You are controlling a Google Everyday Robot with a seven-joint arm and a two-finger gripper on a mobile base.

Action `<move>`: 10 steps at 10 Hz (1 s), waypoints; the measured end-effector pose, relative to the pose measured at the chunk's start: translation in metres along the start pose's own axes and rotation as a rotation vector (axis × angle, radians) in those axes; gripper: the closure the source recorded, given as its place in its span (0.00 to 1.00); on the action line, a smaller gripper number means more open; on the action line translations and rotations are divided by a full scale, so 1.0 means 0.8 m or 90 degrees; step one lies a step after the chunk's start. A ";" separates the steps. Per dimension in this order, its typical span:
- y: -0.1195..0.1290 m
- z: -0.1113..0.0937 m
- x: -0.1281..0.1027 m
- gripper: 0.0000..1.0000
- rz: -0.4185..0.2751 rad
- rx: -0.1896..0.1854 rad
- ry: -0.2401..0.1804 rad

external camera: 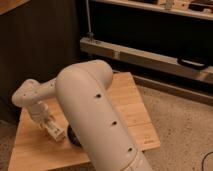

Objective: Place the bottle in the ceramic bowl

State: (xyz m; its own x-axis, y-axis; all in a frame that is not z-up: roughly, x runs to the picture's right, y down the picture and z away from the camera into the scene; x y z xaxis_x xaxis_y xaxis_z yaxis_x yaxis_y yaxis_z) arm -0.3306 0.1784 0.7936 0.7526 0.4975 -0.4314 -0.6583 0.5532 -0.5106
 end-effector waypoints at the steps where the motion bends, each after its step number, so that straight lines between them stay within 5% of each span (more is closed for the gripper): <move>1: -0.005 -0.026 0.006 1.00 0.002 -0.006 -0.022; 4: -0.030 -0.119 0.037 1.00 0.027 -0.014 -0.103; 7: -0.092 -0.207 0.098 1.00 0.072 -0.028 -0.203; 10: -0.140 -0.247 0.142 1.00 0.103 -0.042 -0.252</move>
State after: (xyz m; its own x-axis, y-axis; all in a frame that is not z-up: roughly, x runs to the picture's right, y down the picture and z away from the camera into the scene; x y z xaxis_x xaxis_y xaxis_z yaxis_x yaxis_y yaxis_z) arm -0.1685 0.0411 0.6545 0.5670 0.7995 -0.1983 -0.7556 0.4089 -0.5117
